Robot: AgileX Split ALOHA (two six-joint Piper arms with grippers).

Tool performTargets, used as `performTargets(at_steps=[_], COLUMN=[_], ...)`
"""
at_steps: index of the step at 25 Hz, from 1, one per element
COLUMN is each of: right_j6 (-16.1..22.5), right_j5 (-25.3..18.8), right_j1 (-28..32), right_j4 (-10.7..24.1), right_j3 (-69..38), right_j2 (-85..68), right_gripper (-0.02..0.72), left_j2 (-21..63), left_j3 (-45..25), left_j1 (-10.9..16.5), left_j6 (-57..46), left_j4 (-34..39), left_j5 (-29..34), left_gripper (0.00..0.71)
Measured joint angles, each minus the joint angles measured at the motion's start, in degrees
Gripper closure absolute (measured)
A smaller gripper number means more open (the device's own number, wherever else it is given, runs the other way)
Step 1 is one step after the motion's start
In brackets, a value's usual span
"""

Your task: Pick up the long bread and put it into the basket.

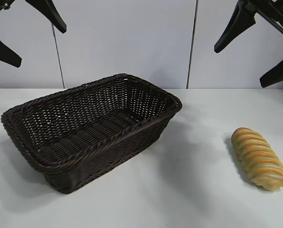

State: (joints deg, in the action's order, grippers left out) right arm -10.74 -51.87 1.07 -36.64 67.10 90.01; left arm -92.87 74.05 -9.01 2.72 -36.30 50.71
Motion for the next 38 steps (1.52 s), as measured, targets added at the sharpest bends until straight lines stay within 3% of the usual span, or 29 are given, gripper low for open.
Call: performTargets(at_steps=[22,32,35,38], right_j6=[0.00,0.00,-0.02,-0.06], right_j5=[0.05,-0.01,-0.06,-0.17], right_j1=[0.00,0.00,0.00,0.00], right_j4=[-0.05,-0.05,-0.05,-0.05], right_j3=[0.00,0.00,0.00,0.00], right_j2=[0.00,0.00,0.00,0.00], right_gripper=[0.009,0.009,0.009,0.009], left_j2=[0.00,0.00,0.56,2.57], left_j3=[0.00,0.00,0.00,-1.94], left_j1=[0.00,0.06,-0.01,-1.31], left_j6=[0.00,-0.06,-3.27,-11.07], left_j4=[0.00,-0.06,3.48,12.36], left_j5=[0.00,-2.94,-1.23,-0.50], left_gripper=[0.015,0.015,0.015,0.015])
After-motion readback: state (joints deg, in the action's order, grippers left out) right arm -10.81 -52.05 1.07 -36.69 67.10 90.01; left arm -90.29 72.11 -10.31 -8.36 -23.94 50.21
